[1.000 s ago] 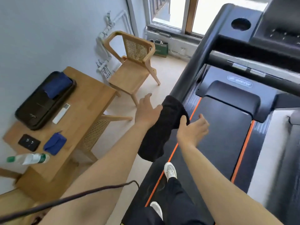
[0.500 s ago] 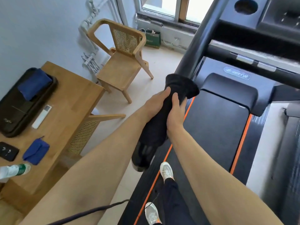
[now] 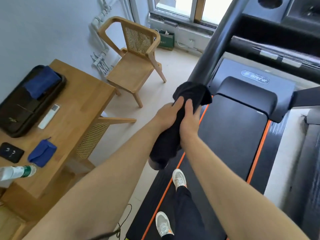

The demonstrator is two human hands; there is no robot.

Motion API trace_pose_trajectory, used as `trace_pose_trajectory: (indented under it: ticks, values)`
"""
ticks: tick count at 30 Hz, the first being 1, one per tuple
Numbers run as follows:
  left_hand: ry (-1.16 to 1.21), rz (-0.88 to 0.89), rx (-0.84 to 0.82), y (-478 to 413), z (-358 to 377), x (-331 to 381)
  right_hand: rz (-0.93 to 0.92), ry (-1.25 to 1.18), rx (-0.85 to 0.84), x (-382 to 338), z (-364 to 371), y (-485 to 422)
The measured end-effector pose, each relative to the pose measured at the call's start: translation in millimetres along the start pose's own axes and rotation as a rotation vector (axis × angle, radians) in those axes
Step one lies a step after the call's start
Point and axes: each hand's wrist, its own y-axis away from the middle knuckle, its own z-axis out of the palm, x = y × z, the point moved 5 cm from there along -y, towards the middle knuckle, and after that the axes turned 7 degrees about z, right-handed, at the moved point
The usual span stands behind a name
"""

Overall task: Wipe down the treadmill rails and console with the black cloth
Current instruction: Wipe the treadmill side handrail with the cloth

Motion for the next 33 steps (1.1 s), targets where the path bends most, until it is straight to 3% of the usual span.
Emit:
trace_pose_trajectory:
  ticks: [4,10,16,22,25,29,33]
  values:
    - [-0.021,0.022,0.027,-22,3,16,0.036,-0.002,-0.015,-17,2,-21]
    - [-0.043,0.112,0.134,54,-3,-36,-0.079,0.009,-0.002,27,0,47]
    - [0.4,0.096,0.439,119,18,-98,-0.307,0.188,0.043,70,0,104]
    - [0.645,0.028,0.301,96,8,-97,-0.599,0.283,0.007,109,-11,89]
    - [0.752,0.003,0.185,84,7,-97,-0.569,0.259,0.062,135,-4,100]
    - [0.801,-0.019,0.194,90,11,-119,-0.397,0.211,0.013,157,6,119]
    - [0.722,-0.053,0.303,113,30,-150,-0.635,0.3,-0.038,122,-8,96]
